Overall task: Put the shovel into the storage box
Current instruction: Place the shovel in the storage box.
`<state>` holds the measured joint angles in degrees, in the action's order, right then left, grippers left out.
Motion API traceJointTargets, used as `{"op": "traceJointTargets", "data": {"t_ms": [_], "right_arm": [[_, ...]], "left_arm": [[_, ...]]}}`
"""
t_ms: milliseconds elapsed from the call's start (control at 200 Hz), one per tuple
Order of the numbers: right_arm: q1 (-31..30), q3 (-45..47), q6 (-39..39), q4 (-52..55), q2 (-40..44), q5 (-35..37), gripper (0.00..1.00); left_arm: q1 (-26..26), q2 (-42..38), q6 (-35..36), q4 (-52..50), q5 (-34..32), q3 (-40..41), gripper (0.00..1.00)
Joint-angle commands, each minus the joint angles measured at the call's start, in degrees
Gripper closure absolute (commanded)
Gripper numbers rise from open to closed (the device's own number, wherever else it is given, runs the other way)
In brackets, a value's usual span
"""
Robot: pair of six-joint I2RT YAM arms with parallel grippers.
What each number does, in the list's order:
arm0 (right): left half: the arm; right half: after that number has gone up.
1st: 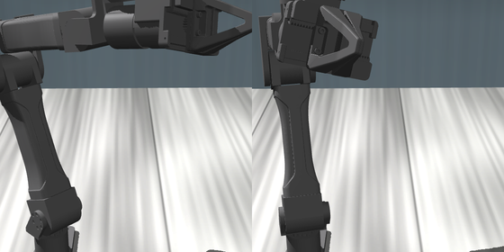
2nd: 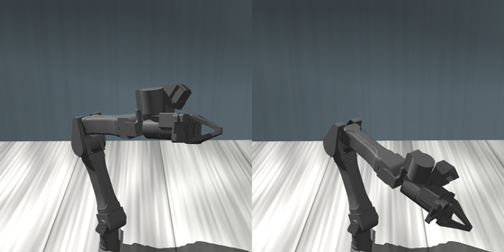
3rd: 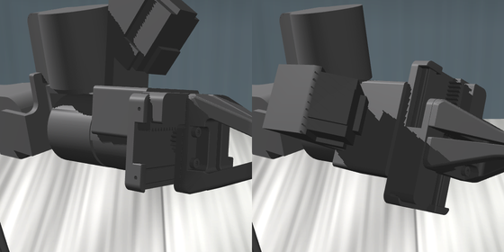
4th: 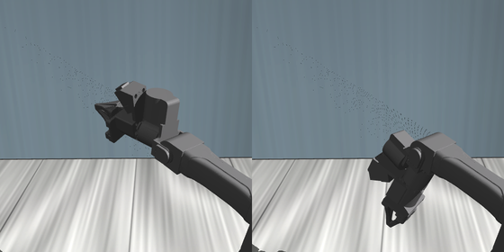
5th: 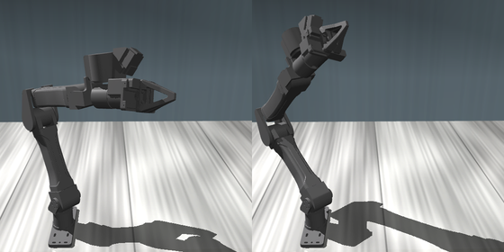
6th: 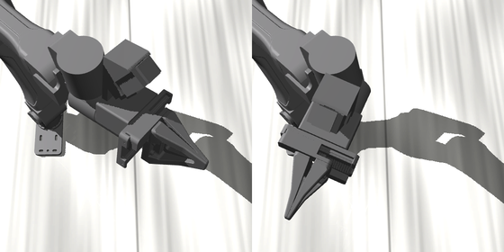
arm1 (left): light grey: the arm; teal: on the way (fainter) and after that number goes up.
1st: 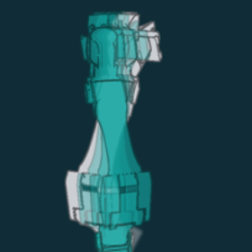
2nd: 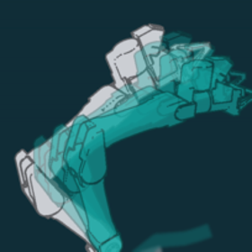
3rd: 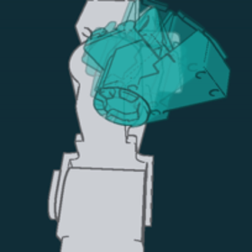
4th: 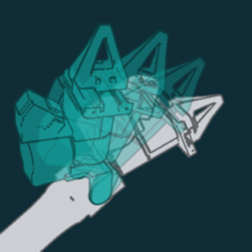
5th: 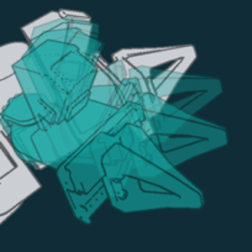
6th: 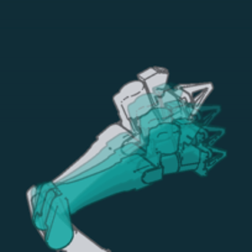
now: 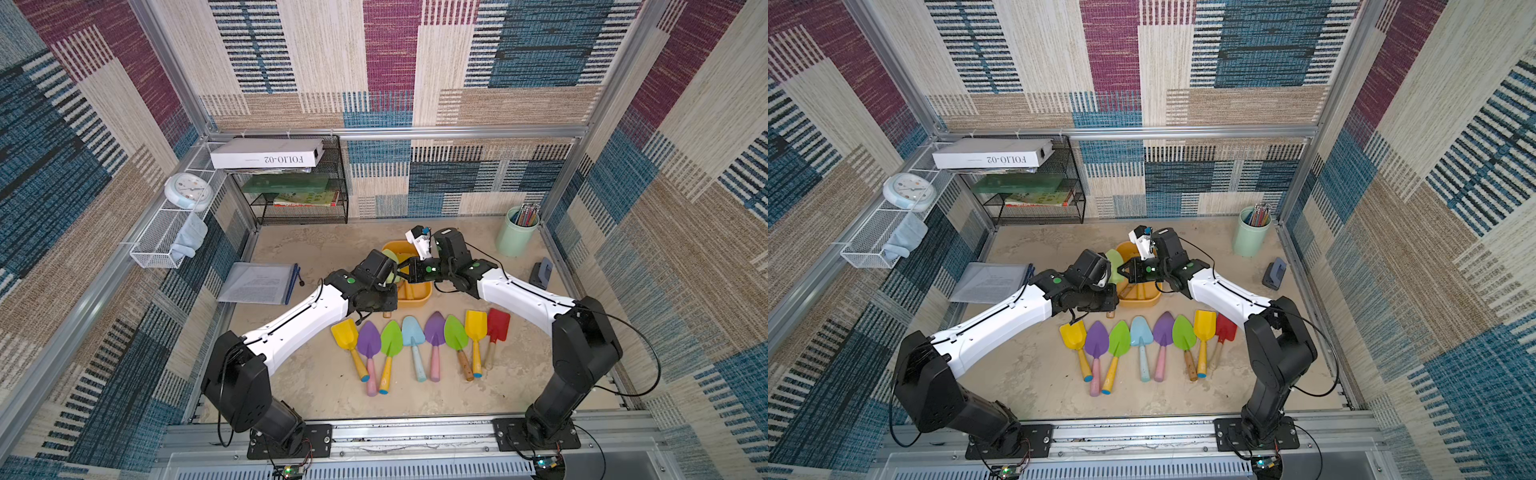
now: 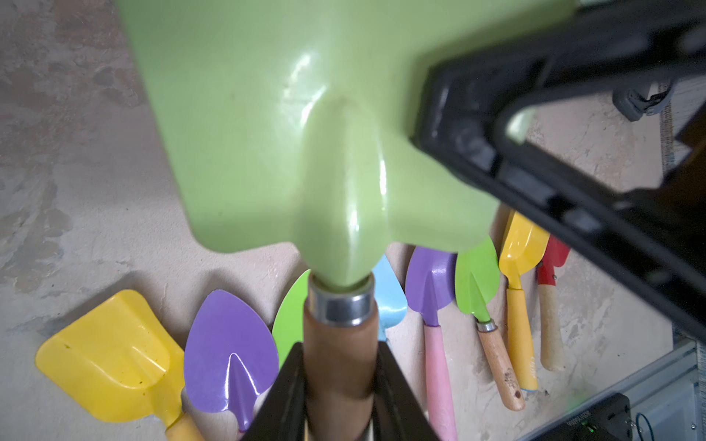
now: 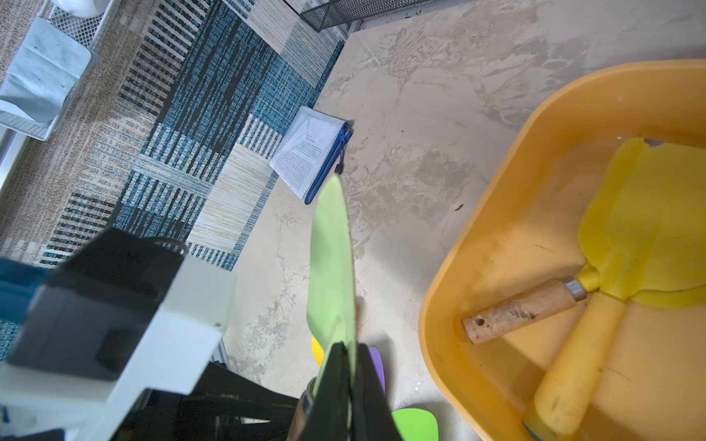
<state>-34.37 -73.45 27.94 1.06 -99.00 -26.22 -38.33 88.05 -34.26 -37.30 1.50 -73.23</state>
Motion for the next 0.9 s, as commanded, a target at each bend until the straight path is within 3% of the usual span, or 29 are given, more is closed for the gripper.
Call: {"op": "traceJointTargets", "data": {"t_ms": [0, 225, 571, 897], "right_arm": [[0.0, -1.0, -2.4, 1.6, -0.7, 0.6, 1.00], [0.5, -4.4, -3.7, 3.4, -2.2, 1.1, 1.00], [5.3, -11.0, -6.6, 7.6, -6.6, -0.6, 1.00], [8.3, -19.0, -9.5, 11.2, -16.2, -2.3, 1.00]], "left_arm": [[-0.2, -1.3, 1.1, 2.4, -0.1, 0.2, 0.49], [-0.2, -4.4, 2.0, 2.2, -0.4, 1.2, 0.38], [-0.2, -11.7, 3.5, 2.0, -2.9, 4.4, 0.33], [-0.2, -18.5, 5.3, 4.1, -3.2, 8.4, 0.27]]}}
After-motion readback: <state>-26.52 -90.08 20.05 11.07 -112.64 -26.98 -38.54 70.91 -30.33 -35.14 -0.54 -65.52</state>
